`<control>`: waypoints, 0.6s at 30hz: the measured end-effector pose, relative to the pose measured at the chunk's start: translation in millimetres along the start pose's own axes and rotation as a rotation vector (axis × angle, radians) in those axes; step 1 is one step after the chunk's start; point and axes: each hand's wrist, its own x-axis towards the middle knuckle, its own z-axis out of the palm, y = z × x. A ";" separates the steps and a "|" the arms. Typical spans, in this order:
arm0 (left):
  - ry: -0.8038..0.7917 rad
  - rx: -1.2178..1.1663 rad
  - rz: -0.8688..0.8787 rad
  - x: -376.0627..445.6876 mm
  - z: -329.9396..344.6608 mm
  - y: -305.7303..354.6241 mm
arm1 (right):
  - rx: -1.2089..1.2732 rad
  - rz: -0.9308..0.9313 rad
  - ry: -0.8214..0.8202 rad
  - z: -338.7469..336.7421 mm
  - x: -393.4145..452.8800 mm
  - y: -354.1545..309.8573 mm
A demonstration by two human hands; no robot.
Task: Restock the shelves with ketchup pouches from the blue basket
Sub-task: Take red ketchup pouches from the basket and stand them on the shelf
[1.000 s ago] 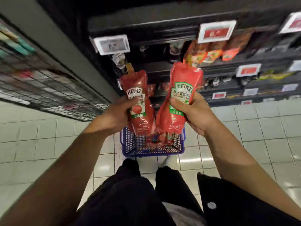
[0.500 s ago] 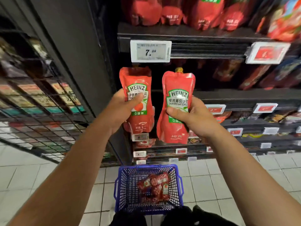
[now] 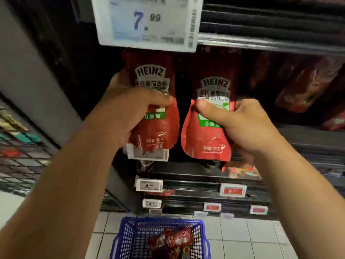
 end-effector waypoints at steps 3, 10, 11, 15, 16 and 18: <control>0.090 0.058 0.078 26.8 13.9 8.3 | 0.047 -0.008 0.087 -8.0 25.4 -3.2; 0.130 0.135 0.287 68.1 27.6 9.3 | -0.084 -0.217 0.007 -7.5 72.6 -9.2; 0.150 0.155 0.315 74.3 26.2 9.2 | -0.105 -0.234 0.020 -8.0 79.1 -9.5; 0.178 0.199 0.487 88.9 25.2 -2.0 | -0.267 -0.371 0.091 1.2 100.9 -7.3; 0.179 0.177 0.504 89.3 24.4 -9.2 | -0.285 -0.407 0.107 4.5 106.2 -3.9; 0.165 0.175 0.487 87.3 21.4 -23.5 | -0.234 -0.421 0.103 9.6 114.1 2.9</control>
